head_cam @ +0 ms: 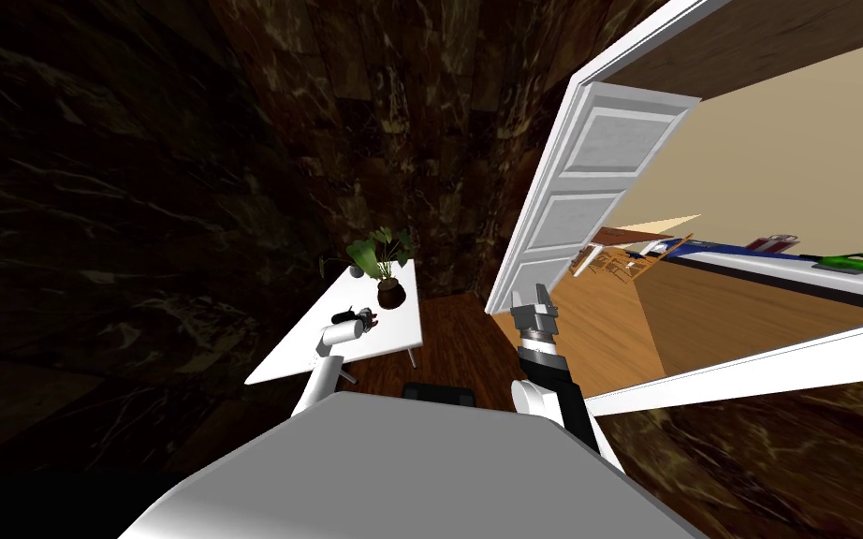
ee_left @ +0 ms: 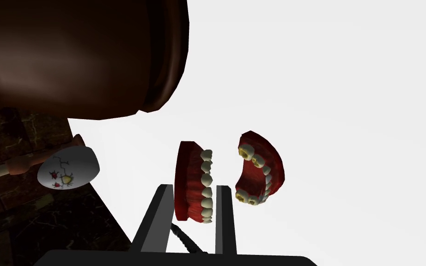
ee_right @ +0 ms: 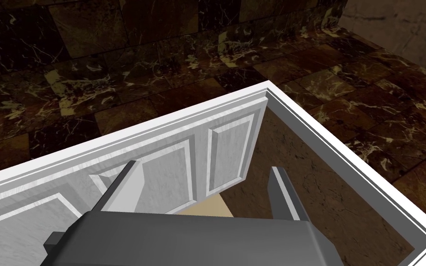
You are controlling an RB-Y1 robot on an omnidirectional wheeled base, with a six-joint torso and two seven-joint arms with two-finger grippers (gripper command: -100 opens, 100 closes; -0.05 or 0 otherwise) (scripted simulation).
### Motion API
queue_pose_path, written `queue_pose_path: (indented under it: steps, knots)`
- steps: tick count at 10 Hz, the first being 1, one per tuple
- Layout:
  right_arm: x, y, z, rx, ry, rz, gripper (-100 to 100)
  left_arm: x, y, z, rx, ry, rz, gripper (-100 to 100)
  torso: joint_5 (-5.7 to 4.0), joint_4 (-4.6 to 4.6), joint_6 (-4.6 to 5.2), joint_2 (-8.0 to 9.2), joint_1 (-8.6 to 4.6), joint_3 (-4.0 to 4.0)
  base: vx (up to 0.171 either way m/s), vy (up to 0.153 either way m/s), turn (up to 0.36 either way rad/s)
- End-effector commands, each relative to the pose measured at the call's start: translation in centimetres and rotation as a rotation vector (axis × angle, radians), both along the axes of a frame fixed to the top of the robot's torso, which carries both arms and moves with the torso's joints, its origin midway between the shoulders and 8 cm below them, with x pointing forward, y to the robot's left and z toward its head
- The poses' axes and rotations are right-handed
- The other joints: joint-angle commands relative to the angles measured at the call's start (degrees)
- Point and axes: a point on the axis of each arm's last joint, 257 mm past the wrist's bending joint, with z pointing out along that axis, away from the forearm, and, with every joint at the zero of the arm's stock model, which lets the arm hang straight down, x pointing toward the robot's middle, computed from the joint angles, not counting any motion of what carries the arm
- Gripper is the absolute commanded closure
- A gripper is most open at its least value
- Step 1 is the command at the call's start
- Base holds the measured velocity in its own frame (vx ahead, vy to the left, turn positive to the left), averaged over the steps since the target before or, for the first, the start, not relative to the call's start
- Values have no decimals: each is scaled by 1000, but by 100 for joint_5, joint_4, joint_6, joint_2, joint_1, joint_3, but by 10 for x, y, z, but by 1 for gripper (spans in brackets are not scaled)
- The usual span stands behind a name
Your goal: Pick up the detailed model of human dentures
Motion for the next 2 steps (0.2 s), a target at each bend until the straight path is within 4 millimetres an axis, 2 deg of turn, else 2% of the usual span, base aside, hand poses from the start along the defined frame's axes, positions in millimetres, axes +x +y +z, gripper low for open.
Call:
queue_pose_path:
  steps: [1, 2]
  knots:
    - [0, 0, 0, 0, 0, 0, 0, 0, 0, 0, 0, 0, 0, 100, 0, 0, 0, 0, 0, 0, -30, -11, 4]
    - [0, 0, 0, 0, 0, 0, 0, -1, 0, 0, -1, 3, 0, 0, 1, 0, 1, -7, 5, -3, -6, -3, 1]
